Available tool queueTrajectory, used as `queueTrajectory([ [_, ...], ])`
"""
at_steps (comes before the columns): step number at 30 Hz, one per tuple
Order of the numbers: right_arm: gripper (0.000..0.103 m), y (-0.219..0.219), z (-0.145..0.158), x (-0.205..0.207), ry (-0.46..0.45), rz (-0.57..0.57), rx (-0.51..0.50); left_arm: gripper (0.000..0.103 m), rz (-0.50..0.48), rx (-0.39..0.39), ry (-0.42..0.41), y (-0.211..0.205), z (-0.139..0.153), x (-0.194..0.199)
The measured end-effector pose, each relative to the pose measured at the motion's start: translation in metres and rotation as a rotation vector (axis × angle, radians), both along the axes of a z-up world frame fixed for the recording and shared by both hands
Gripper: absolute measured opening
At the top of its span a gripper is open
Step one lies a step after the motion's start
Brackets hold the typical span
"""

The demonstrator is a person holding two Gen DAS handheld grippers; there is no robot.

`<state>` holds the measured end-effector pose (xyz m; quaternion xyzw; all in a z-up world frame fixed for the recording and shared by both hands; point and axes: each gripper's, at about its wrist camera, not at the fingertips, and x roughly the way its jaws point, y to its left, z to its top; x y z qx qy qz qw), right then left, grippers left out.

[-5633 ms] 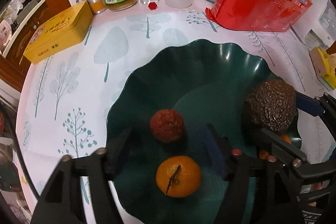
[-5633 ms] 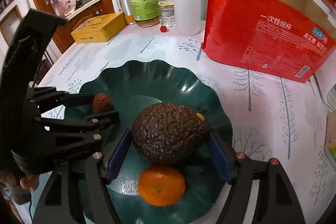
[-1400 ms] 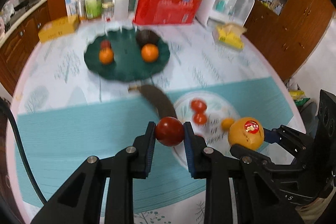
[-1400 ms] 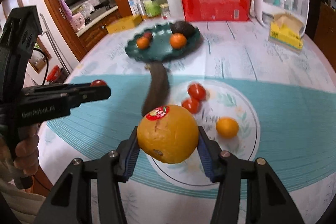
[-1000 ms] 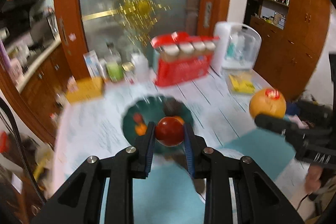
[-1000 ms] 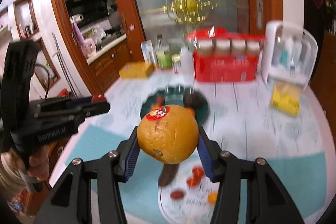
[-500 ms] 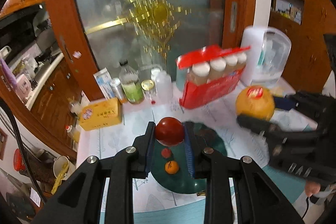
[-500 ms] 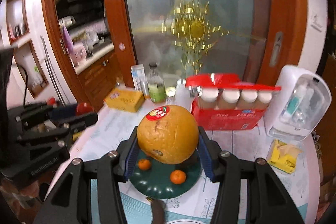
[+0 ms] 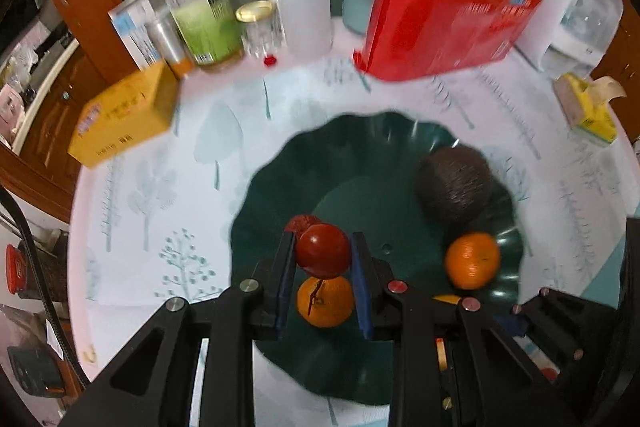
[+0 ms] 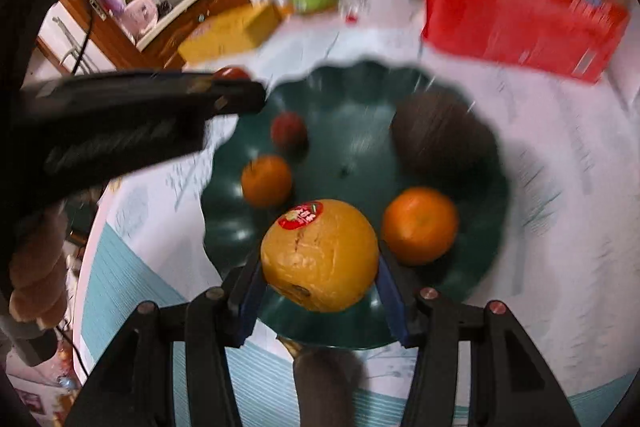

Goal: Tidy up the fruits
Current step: 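Open the left tool to drop the tomato while the right tool releases the grapefruit, then move the left tool to the brown banana while the right tool approaches the small orange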

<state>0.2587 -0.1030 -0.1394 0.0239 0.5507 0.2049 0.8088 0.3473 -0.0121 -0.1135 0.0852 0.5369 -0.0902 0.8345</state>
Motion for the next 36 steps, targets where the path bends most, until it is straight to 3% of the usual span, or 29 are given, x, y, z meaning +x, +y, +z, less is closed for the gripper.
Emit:
queueTrajectory([
  [2, 0.053, 0.0, -0.013, -0.002, 0.005, 0.008, -0.006, 0.025, -0.012, 0.0, 0.015, -0.003, -0.011, 0.003],
  [9, 0.054, 0.004, -0.01, 0.008, -0.03, 0.014, 0.003, 0.026, -0.065, 0.03, 0.038, -0.018, -0.034, 0.009],
  [14, 0.056, 0.001, -0.001, 0.004, -0.045, 0.004, -0.005, 0.049, -0.049, 0.045, 0.029, -0.018, -0.032, 0.003],
  [20, 0.059, -0.002, 0.025, -0.01, -0.096, -0.009, 0.012, 0.057, -0.034, 0.026, 0.007, -0.01, -0.01, -0.009],
  [28, 0.059, -0.006, 0.066, -0.052, -0.158, -0.003, 0.01, 0.078, -0.053, -0.007, -0.007, -0.003, 0.039, -0.045],
  [36, 0.059, -0.016, 0.112, -0.105, -0.232, -0.025, -0.01, 0.078, -0.088, -0.055, -0.048, -0.001, 0.09, -0.102],
])
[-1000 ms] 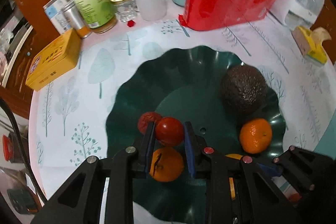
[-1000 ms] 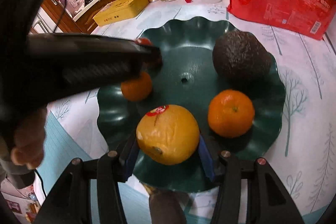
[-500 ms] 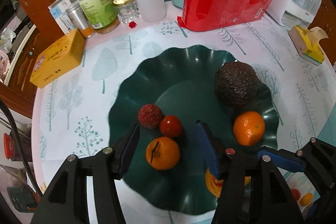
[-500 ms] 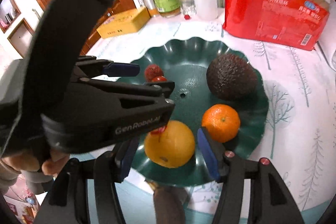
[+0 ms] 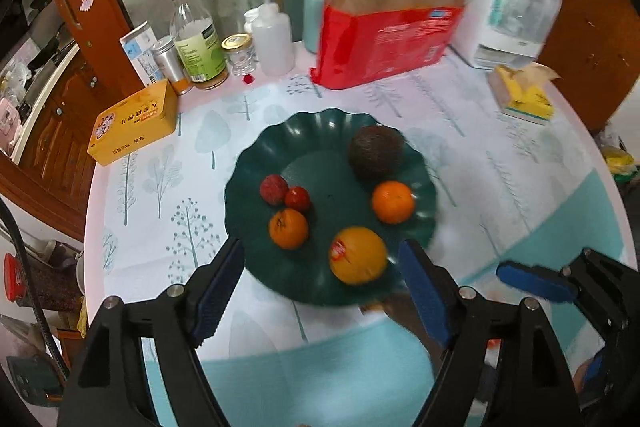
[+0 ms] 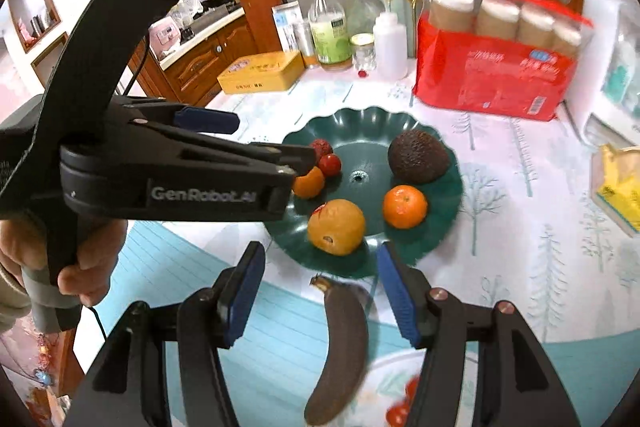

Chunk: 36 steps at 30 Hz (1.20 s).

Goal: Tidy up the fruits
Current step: 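Move the left tool to the brown banana while the right tool approaches the small orange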

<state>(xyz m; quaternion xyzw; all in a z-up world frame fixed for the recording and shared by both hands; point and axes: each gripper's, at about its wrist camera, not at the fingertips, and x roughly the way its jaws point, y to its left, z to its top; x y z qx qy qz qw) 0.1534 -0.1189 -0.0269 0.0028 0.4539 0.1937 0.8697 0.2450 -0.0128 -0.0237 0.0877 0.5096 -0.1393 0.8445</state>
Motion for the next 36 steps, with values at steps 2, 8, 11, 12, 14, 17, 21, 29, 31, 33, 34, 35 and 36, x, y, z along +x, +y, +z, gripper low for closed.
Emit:
queueTrajectory([
  [2, 0.059, -0.004, 0.011, -0.014, -0.019, -0.008, 0.014, 0.078, -0.02, 0.009, -0.041, -0.002, 0.015, -0.022],
  [8, 0.059, -0.011, 0.042, -0.057, -0.094, -0.019, 0.014, 0.078, -0.058, -0.01, -0.159, -0.007, 0.052, -0.078],
  [11, 0.06, -0.013, 0.053, -0.079, -0.122, -0.027, 0.013, 0.078, -0.065, -0.061, -0.148, -0.007, 0.062, -0.098],
  [12, 0.06, -0.015, 0.056, -0.087, -0.131, -0.033, 0.008, 0.078, -0.069, -0.068, -0.143, -0.007, 0.063, -0.104],
  [14, 0.06, -0.018, 0.06, -0.099, -0.145, -0.044, -0.001, 0.078, -0.082, -0.063, -0.141, -0.01, 0.065, -0.118],
  [17, 0.06, -0.024, 0.064, -0.115, -0.157, -0.061, -0.009, 0.078, -0.107, -0.053, -0.167, -0.015, 0.068, -0.14],
  [21, 0.061, -0.033, 0.063, -0.136, -0.164, -0.092, -0.036, 0.078, -0.134, -0.08, -0.142, -0.017, 0.063, -0.163],
  [29, 0.061, -0.058, 0.045, -0.165, -0.147, -0.173, -0.087, 0.078, -0.123, -0.074, -0.109, -0.017, 0.041, -0.189],
  [31, 0.06, -0.066, 0.038, -0.169, -0.131, -0.197, -0.089, 0.078, -0.123, -0.057, -0.107, -0.018, 0.032, -0.194],
  [33, 0.06, -0.075, 0.029, -0.17, -0.108, -0.225, -0.095, 0.078, -0.119, -0.05, -0.084, -0.02, 0.021, -0.195],
  [34, 0.06, -0.08, 0.025, -0.171, -0.096, -0.241, -0.095, 0.078, -0.117, -0.049, -0.071, -0.021, 0.015, -0.196],
  [35, 0.06, -0.086, 0.02, -0.171, -0.083, -0.257, -0.09, 0.078, -0.113, -0.041, -0.06, -0.022, 0.008, -0.197],
  [36, 0.06, -0.091, 0.016, -0.172, -0.073, -0.268, -0.083, 0.078, -0.111, -0.034, -0.053, -0.022, 0.004, -0.197],
])
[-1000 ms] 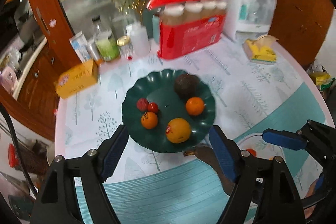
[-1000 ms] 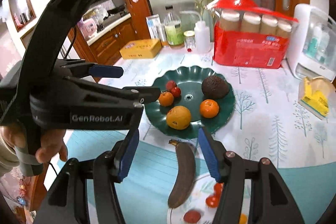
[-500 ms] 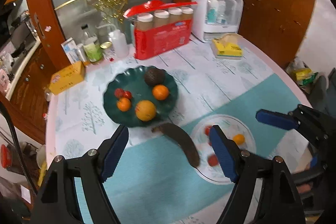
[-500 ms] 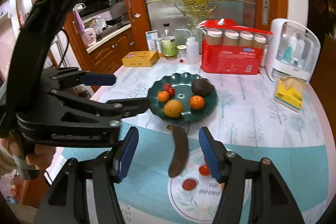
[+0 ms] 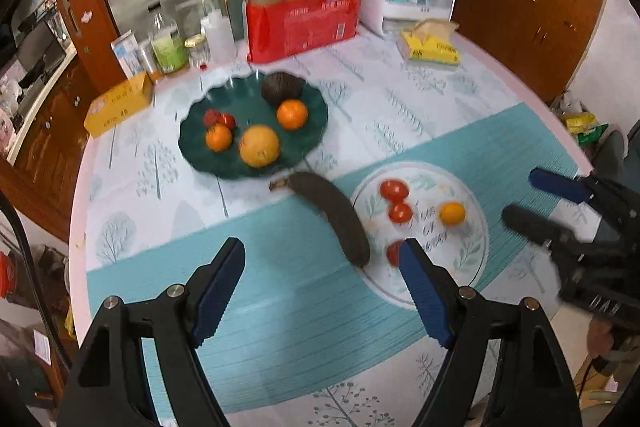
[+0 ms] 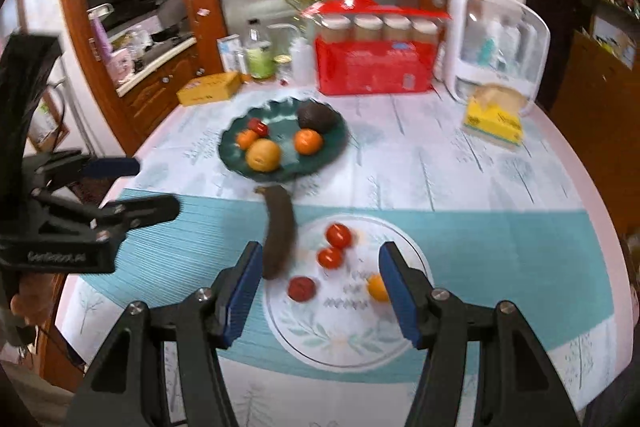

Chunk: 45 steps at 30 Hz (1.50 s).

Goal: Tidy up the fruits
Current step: 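Move the left tool to the brown banana while the right tool approaches the small orange, then grasp the brown banana with the left tool while the right tool grasps the small orange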

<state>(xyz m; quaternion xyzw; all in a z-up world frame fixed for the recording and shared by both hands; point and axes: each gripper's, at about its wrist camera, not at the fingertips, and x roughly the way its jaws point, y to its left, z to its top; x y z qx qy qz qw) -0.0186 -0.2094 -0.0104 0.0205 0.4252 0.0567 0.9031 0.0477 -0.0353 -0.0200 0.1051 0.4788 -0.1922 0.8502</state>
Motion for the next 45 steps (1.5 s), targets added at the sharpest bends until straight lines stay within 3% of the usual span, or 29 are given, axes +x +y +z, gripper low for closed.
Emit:
queueTrajectory([
  [6, 0.06, -0.021, -0.026, 0.002, 0.049, -0.041, 0.018, 0.078, -0.003, 0.058, 0.071, -0.008, -0.042, -0.004],
  [16, 0.06, -0.041, -0.078, 0.016, 0.167, -0.065, 0.011, 0.078, 0.018, 0.035, 0.189, -0.024, -0.089, 0.002],
  [32, 0.06, -0.052, -0.118, 0.048, 0.226, -0.044, -0.016, 0.078, 0.25, -0.049, 0.294, -0.043, -0.124, 0.082],
  [41, 0.06, -0.044, -0.131, 0.062, 0.225, -0.002, -0.06, 0.061, 0.348, -0.006, 0.279, -0.056, -0.147, 0.103],
  [45, 0.048, -0.043, -0.142, 0.066, 0.244, 0.004, -0.08, 0.06, 0.381, 0.029, 0.246, -0.066, -0.15, 0.106],
])
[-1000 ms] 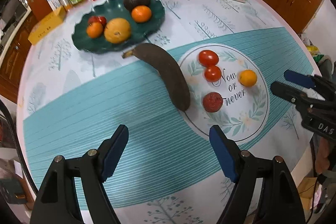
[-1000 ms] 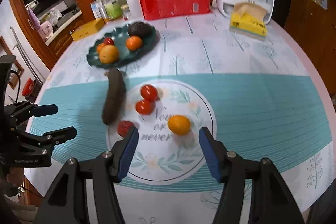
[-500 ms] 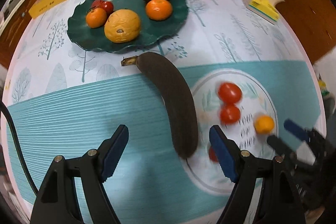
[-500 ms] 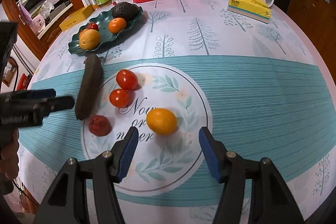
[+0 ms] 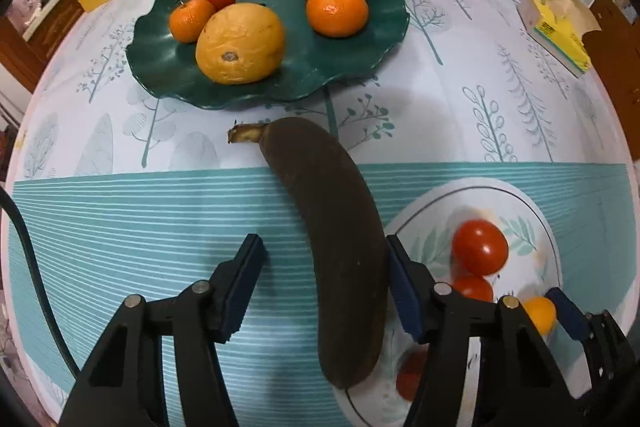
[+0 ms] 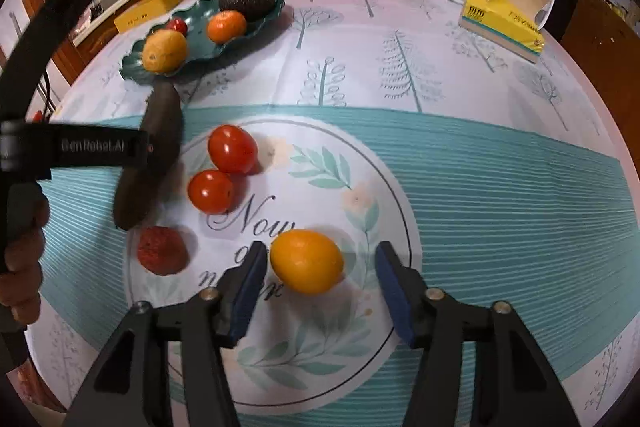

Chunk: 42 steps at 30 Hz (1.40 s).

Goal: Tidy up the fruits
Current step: 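Grasp the brown banana with the left tool while the right tool grasps the small orange, then carry the banana and orange over the green plate and lower them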

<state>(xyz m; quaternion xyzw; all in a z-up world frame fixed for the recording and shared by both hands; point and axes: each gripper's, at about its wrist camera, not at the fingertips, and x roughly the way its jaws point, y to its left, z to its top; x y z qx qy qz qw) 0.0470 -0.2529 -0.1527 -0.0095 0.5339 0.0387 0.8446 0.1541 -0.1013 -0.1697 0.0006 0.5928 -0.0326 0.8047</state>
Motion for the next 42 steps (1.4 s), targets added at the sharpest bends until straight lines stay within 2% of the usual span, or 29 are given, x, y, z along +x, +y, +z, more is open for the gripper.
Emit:
queueTrajectory([
  [2, 0.041, 0.005, -0.001, -0.001, -0.028, 0.011, -0.042, 0.055, -0.008, 0.033, -0.026, -0.007, -0.001, -0.002],
  [3, 0.034, 0.007, 0.0, -0.002, -0.045, 0.022, -0.057, 0.041, -0.03, 0.026, -0.042, -0.013, 0.0, -0.004],
  [4, 0.034, 0.009, 0.001, -0.002, -0.047, 0.029, -0.061, 0.034, -0.058, 0.027, -0.051, -0.019, 0.002, -0.006],
  [6, 0.033, 0.011, 0.002, -0.003, -0.051, 0.034, -0.066, 0.033, -0.086, 0.056, -0.063, -0.024, 0.002, -0.008],
  [11, 0.033, 0.01, 0.001, -0.006, -0.039, 0.031, -0.039, 0.032, -0.13, 0.023, -0.057, -0.015, 0.005, -0.018],
  [17, 0.032, 0.018, 0.008, -0.015, -0.039, 0.046, -0.009, 0.032, -0.174, -0.095, -0.023, 0.025, 0.013, -0.047],
  [25, 0.032, 0.04, 0.032, -0.027, -0.087, 0.082, -0.003, 0.032, -0.179, -0.126, -0.045, 0.058, 0.03, -0.079],
  [30, 0.032, 0.056, 0.05, -0.032, -0.126, 0.116, -0.019, 0.032, -0.199, -0.117, -0.109, 0.068, 0.052, -0.089],
  [35, 0.032, 0.072, 0.072, -0.031, -0.159, 0.149, -0.018, 0.032, -0.236, -0.122, -0.176, 0.071, 0.086, -0.095],
  [38, 0.032, 0.077, 0.094, -0.023, -0.189, 0.156, 0.009, 0.032, -0.257, -0.124, -0.229, 0.073, 0.113, -0.093],
  [42, 0.032, 0.081, 0.133, -0.003, -0.23, 0.158, 0.049, 0.032, -0.293, -0.067, -0.265, 0.073, 0.147, -0.081],
])
